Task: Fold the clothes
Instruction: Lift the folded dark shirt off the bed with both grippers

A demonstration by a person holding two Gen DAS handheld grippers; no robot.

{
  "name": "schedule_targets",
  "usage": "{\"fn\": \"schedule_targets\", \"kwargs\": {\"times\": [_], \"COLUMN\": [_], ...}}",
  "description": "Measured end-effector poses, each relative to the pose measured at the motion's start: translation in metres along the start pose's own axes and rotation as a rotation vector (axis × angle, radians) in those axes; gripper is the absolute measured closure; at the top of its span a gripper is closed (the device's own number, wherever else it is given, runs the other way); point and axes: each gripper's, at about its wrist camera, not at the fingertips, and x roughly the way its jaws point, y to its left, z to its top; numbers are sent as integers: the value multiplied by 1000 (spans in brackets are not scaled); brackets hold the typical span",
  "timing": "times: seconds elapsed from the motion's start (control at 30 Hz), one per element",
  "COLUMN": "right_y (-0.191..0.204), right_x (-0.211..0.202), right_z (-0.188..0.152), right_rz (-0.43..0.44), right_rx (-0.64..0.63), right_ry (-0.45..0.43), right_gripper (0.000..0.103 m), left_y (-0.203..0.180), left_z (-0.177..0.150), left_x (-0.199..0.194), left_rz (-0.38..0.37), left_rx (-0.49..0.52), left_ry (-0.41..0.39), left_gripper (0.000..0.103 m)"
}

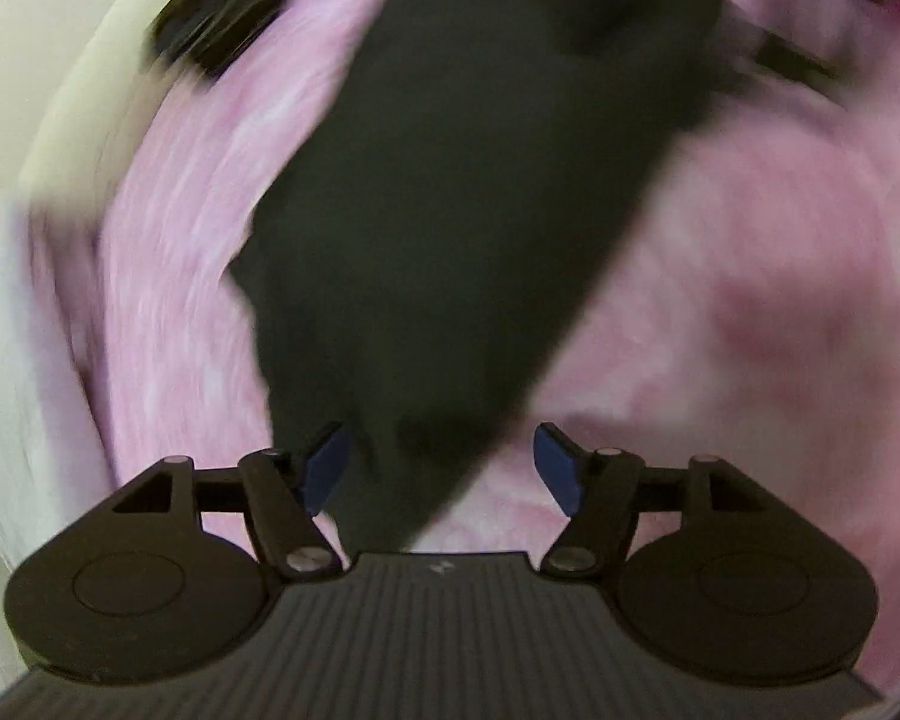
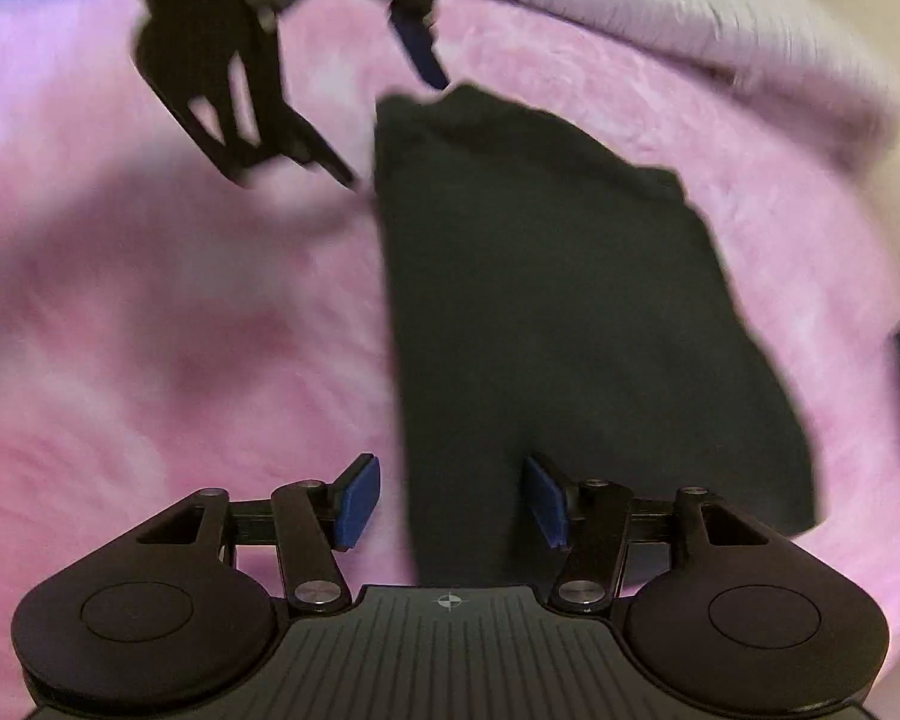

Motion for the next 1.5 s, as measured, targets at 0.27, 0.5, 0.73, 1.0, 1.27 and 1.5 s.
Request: {"fn": "schedule_targets", "kwargs": {"times": [0.27, 0.5, 0.73, 1.0, 1.27, 1.5], "right_y": [-10, -43, -14, 32, -24, -50], "right_x": [8, -48, -63, -9, -8, -38], "right_z": [-21, -40, -87, -84, -82, -68], "right_rz": [-48, -13, -147, -318, -228, -145], "right_rx": [-38, -53, -174, -270, -120, -136], "right_ry": [-74, -91, -11, -75, -96, -94], "right_gripper": [79, 83, 58, 48, 76, 83], "left_y": [-27, -19, -34, -23, -47, -36], "left_z": [-2, 17, 50, 52, 57, 70], "left_x": [36, 17, 0, -10, 1, -5], "left_rz": [150, 67, -10, -38, 82, 64], "left_rx": [333, 330, 99, -27, 64, 113], "left_ry": [-121, -121, -92, -95, -52, 1], "left_gripper": [23, 85, 87, 87, 64, 90]}}
